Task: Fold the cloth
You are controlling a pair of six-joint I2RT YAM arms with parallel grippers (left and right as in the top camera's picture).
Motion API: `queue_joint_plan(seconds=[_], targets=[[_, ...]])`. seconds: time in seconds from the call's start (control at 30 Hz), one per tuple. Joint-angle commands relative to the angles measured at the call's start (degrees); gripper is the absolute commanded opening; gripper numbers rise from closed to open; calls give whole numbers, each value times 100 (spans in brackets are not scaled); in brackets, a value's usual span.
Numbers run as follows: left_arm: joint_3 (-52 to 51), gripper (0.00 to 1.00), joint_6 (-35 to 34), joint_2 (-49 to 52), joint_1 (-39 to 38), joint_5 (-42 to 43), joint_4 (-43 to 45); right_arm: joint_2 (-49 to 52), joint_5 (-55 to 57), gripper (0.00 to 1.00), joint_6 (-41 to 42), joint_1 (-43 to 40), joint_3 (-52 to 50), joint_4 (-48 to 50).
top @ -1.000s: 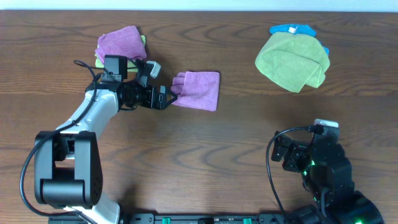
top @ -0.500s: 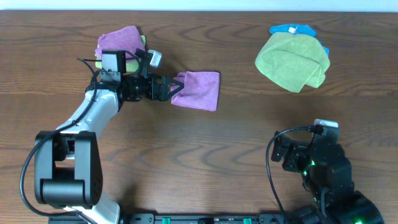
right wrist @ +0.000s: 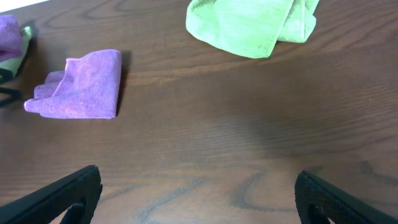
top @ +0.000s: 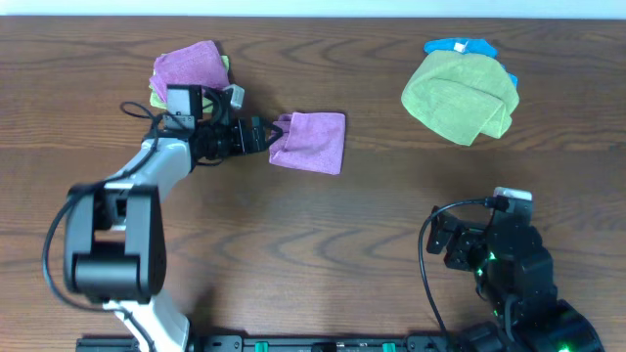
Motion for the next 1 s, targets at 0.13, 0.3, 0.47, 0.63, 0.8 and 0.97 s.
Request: queue_joint_plan(seconds=[0.13,0.3,0.47,0.63,0.8,0.97], targets=[[-7,100,-232,498,35,306,136,0,22,99,79,48,-24,-9],[-7,100,-208,514,33,234,138,0,22,99,79,48,-24,-9],[-7,100,-216,730,31,409,184,0,22,99,79,48,-24,-9],[-7,100,-352,964,31,601,326,0,22,99,79,48,-24,-9],[-2,100,-393,1141,22,658,348,0,22,99,79,48,-24,-9],[-2,100,-402,1279,-129,741,404,0,22,99,79,48,-24,-9]])
